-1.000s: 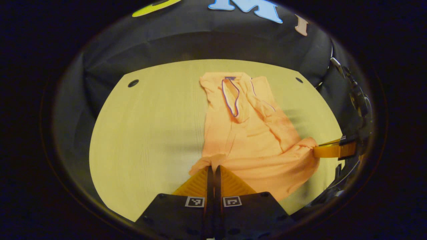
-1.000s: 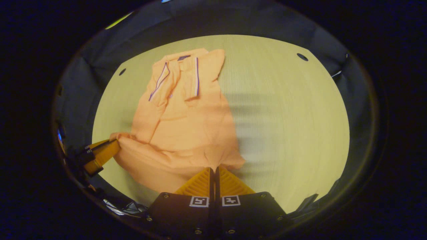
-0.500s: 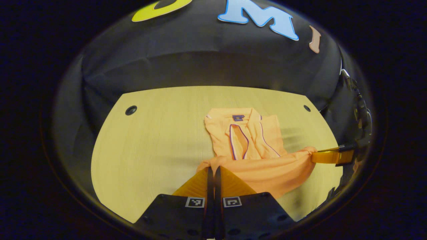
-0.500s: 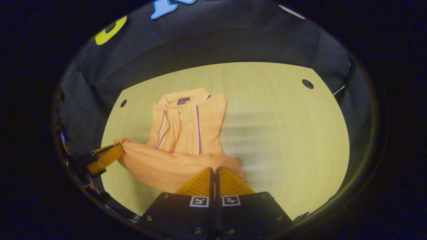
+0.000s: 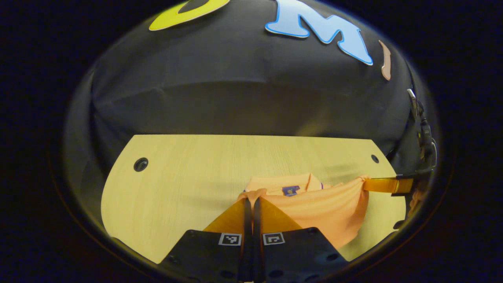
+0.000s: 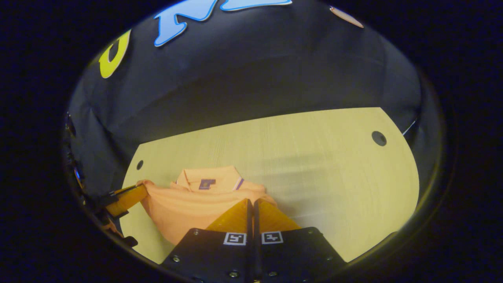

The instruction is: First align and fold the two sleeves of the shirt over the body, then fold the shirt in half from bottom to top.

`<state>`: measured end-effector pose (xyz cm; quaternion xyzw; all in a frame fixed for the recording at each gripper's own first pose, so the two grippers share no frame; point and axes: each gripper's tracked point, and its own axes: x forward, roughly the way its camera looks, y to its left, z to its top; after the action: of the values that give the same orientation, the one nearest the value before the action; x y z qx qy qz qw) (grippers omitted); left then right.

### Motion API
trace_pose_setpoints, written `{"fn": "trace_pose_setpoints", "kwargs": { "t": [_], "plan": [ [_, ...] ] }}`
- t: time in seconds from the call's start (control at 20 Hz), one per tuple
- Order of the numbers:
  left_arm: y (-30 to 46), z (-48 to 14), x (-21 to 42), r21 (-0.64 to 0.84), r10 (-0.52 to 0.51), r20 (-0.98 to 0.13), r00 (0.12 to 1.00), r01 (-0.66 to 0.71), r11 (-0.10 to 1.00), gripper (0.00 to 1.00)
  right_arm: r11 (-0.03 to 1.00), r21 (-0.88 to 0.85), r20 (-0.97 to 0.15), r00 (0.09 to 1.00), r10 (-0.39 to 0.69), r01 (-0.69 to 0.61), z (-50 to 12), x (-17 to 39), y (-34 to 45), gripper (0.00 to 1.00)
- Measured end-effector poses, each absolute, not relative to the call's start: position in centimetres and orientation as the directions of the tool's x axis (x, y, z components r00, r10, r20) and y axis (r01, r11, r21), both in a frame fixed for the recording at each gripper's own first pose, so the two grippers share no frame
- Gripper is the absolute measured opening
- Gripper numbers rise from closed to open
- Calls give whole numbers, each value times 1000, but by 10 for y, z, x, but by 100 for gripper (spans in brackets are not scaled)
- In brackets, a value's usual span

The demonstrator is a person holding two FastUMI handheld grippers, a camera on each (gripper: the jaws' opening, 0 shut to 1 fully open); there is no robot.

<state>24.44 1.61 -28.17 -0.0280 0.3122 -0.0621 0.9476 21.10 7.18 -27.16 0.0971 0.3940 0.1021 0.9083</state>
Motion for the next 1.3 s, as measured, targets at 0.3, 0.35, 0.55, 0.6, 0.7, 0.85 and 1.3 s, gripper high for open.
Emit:
{"fn": "trace_pose_setpoints", "kwargs": {
  "t": [0.3,0.35,0.55,0.6,0.7,0.85,1.3],
  "plan": [
    [21,-293,309,-74,-120,-534,837,95,993,5,954,277,-651,709,273,-113,-297,263,78,0],
    [21,-300,314,-67,-116,-535,837,96,993,5,953,281,-649,709,275,-111,-300,265,77,0],
    [21,-326,326,-77,-105,-547,831,75,994,5,953,278,-652,704,281,-122,-322,278,75,0],
    [22,-331,326,-86,-102,-550,829,66,994,5,954,270,-655,702,280,-129,-326,278,75,0],
    [23,-339,328,-95,-98,-553,827,54,994,6,957,254,-658,699,279,-143,-333,281,77,0],
    [22,-338,326,-111,-97,-554,827,42,993,6,957,253,-660,698,278,-142,-338,281,79,0],
    [29,-297,297,-94,-58,-530,846,10,996,58,962,246,-649,717,255,-119,-305,266,60,48]
  ]
}}
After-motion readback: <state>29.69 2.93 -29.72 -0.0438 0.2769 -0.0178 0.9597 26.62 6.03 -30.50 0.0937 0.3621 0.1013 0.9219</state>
